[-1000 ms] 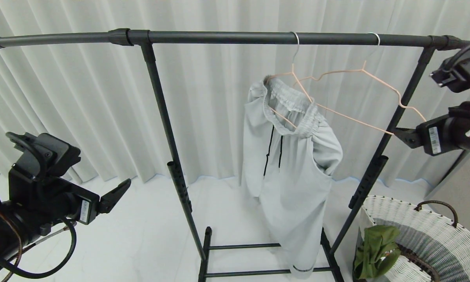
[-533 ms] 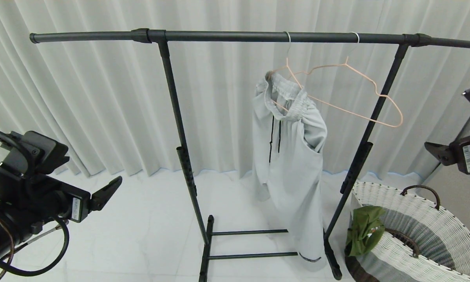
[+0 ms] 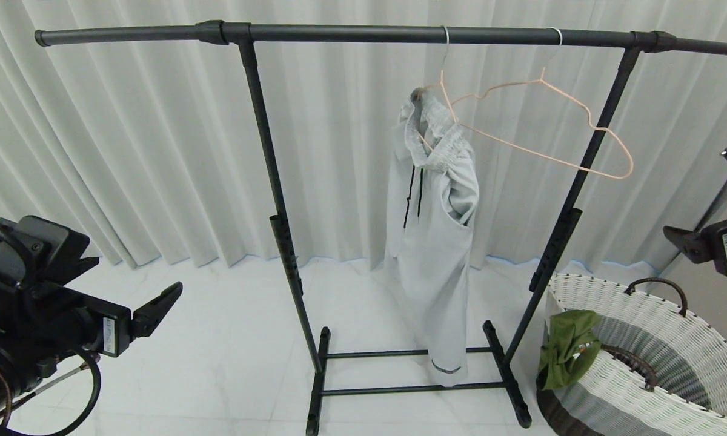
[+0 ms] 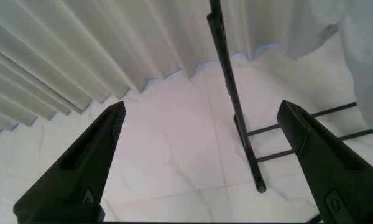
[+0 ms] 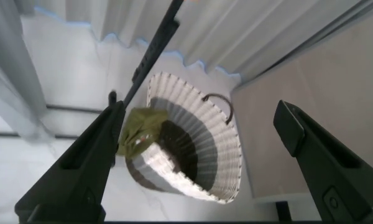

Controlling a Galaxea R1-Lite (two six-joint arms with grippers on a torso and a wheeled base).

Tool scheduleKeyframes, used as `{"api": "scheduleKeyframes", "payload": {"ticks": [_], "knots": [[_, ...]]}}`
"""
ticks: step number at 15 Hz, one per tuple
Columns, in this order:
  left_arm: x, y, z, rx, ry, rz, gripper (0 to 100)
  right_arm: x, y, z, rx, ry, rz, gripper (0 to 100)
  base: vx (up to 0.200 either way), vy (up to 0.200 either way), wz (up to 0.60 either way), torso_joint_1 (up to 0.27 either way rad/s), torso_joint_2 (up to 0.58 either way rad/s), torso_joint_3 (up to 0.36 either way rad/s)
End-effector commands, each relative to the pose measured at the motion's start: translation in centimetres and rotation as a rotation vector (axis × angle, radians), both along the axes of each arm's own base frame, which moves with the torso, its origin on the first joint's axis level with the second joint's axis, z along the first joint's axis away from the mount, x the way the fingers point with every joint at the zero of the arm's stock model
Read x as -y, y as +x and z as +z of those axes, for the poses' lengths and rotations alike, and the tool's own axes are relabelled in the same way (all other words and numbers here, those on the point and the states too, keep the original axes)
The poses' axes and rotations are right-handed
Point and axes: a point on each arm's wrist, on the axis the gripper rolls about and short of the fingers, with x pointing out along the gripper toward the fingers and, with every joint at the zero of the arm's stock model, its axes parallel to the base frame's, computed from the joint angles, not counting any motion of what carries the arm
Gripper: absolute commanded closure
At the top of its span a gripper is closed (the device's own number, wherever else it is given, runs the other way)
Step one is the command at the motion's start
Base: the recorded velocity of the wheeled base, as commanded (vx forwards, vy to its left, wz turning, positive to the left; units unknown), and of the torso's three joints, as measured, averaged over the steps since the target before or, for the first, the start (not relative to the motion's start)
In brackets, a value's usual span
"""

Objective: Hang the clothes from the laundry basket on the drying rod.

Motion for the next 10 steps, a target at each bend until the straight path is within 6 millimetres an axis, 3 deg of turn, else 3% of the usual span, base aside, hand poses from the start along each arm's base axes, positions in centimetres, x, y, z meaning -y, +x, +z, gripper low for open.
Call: {"api": "scheduleKeyframes", "payload": {"ticks": [1,10], "knots": [[0.02,-0.09,-0.12,-0.003,0.006,-0.002,0,-0.05,0.04,-0.58,-0.018,-0.007,0.001,0,0.0,0.0,0.0,-0.198,0.47,0.276],[0.12,-0.46,-0.3,-0.004,0.009,-0.012,0,-0.11,0.21,-1.46,-0.051,-0.018,0.001,0,0.0,0.0,0.0,-0.178,0.47,0.286]]}}
